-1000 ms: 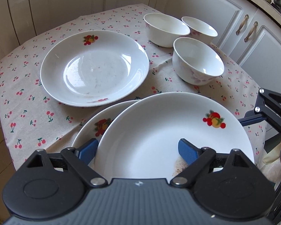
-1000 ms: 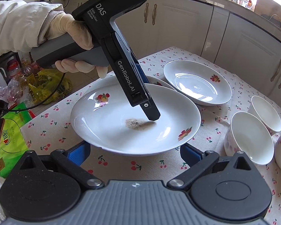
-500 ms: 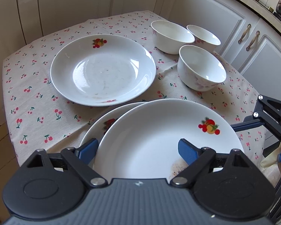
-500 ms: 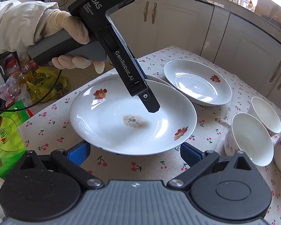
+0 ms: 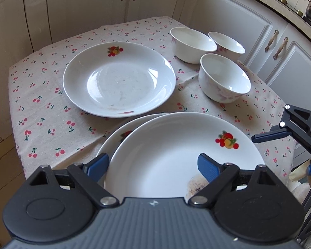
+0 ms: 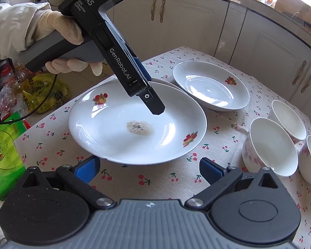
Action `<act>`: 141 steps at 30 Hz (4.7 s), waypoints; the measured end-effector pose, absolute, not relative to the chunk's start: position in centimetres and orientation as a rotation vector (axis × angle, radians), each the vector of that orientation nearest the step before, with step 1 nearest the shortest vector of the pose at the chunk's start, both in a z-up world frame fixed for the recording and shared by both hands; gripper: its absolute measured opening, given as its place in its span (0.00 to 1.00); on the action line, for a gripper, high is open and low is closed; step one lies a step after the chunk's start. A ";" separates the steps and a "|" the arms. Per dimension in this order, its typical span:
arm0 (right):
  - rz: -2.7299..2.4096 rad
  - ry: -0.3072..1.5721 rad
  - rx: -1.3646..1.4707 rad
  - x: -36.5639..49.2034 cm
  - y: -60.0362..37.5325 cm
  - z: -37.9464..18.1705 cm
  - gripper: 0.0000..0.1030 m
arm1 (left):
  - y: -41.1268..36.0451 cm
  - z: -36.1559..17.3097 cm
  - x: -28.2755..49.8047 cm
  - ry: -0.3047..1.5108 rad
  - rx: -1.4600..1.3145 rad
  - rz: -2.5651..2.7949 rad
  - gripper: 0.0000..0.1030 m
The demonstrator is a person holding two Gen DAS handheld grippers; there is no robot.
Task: Organize plates and bowls
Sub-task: 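Lower the stained plate onto the fruit-decal plate with the left tool, then open the left tool and withdraw it from the stacked plates, then grasp the rim of a fruit-decal white plate with the right tool, then lift the plate with the right tool and carry it over the plate stack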
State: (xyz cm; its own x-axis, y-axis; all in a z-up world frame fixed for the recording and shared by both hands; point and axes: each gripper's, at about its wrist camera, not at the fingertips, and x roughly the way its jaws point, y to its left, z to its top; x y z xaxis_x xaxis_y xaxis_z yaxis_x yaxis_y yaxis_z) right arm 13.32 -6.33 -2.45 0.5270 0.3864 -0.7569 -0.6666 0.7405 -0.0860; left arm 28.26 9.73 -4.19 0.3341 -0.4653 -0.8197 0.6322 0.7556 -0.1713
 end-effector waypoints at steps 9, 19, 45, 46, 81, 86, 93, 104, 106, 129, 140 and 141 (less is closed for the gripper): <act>0.643 0.781 -0.396 13.3 -6.4 -2.3 1.00 | 10.1 -3.9 28.1 0.990 0.206 -0.712 0.89; 0.631 0.767 -0.387 13.2 -6.9 -1.8 1.00 | 10.7 -3.1 27.6 0.958 0.184 -0.718 0.90; 0.462 0.673 -0.282 13.4 -9.2 1.8 1.00 | 13.6 0.9 21.1 0.631 0.205 -0.577 0.92; 0.461 0.671 -0.280 13.5 -9.3 2.0 1.00 | 13.8 1.0 21.1 0.625 0.204 -0.574 0.92; 0.382 0.953 0.029 35.3 -10.5 0.8 1.00 | 16.3 -5.9 36.7 0.750 0.337 -0.753 0.91; 0.365 1.023 0.103 37.6 -11.0 -0.4 1.00 | 15.6 -6.9 38.0 0.774 0.331 -0.814 0.90; 0.342 1.078 0.117 39.0 -10.6 -2.0 1.00 | 15.0 -7.6 38.6 0.781 0.343 -0.903 0.90; 0.345 1.112 0.086 40.9 -10.4 -3.0 0.89 | 14.7 -7.8 39.4 0.764 0.365 -1.021 0.90; 0.355 1.116 0.089 41.2 -10.2 -3.0 0.87 | 14.6 -7.8 39.5 0.763 0.370 -1.038 0.90; 0.401 1.107 0.072 42.9 -9.9 -3.4 0.81 | 13.4 -7.4 39.7 0.722 0.438 -1.113 0.83; 0.426 1.131 0.063 43.4 -10.0 -3.3 0.81 | 13.3 -7.3 39.5 0.726 0.450 -1.094 0.83; 0.429 1.134 0.060 43.4 -10.0 -3.3 0.81 | 13.4 -7.3 39.5 0.726 0.450 -1.093 0.83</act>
State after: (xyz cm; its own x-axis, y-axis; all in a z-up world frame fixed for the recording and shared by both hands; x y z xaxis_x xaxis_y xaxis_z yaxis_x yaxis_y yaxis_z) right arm 43.38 -9.95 -3.34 0.3506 0.3612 -0.8641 -0.3007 0.9172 0.2614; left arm 39.48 13.36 -7.27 0.2692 -0.6358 -0.7233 0.9134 0.4068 -0.0176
